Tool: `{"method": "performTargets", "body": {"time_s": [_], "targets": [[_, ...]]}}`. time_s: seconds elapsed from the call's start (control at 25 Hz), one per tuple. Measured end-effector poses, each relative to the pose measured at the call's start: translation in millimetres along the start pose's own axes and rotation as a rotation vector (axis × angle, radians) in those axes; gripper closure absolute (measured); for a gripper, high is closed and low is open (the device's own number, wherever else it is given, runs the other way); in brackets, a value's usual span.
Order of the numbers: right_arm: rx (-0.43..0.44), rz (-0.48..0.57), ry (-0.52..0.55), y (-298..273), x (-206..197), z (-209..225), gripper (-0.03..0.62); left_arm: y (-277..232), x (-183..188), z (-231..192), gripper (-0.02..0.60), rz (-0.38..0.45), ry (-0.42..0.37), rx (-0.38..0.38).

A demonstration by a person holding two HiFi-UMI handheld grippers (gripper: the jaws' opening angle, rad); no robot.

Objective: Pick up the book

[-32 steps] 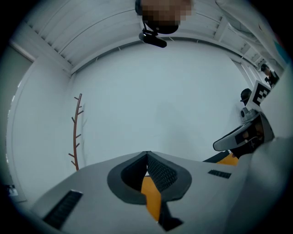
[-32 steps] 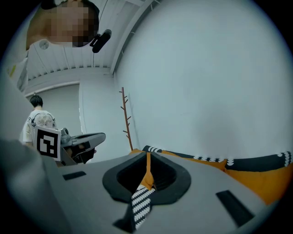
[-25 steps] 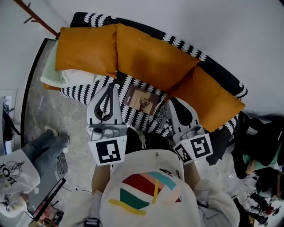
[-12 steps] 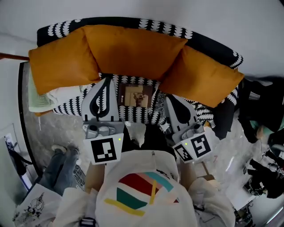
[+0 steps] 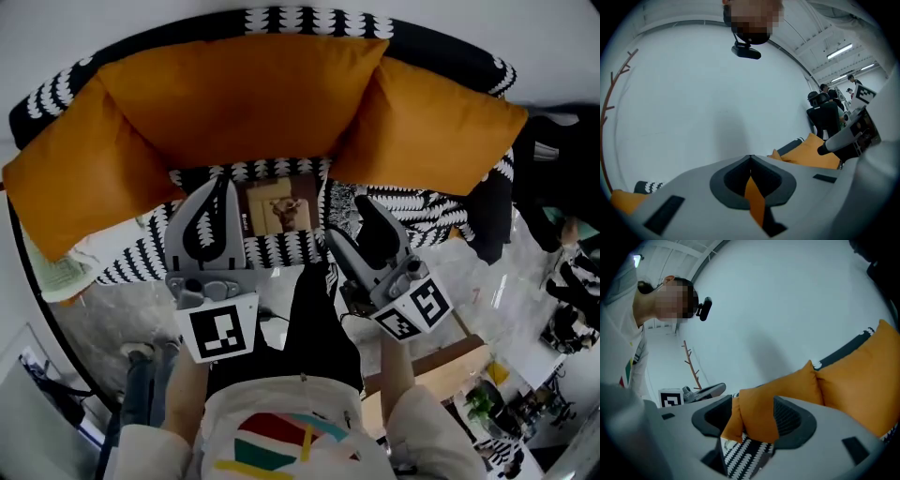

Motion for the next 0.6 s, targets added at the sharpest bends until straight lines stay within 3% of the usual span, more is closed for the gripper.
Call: {"method": "performTargets", "body": {"time_s": [0.16, 0.36, 0.6], "targets": [[-0.049, -0.115, -0.032, -6, -79, 65, 0.333, -5, -68, 17, 0.574, -0.036, 0.021, -0.026], [0.014, -0.349, -0.144, -13, -186, 132, 0.333, -8, -152, 47, 0.574, -0.105, 0.041, -0.056], [-0.035, -0.526, -0.176, -10, -262, 190, 0.333, -5, -210, 75, 0.574, -0.149, 0.065, -0.049]]}}
Point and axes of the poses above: the fingertips, and each gripper's own axes: y backward along the fingers, z to its right, x out of its top, the point moved 7 cm from there along y, backward along the fingers, and after that the axes turned 10 degrees about z, right-handed, at the moved point
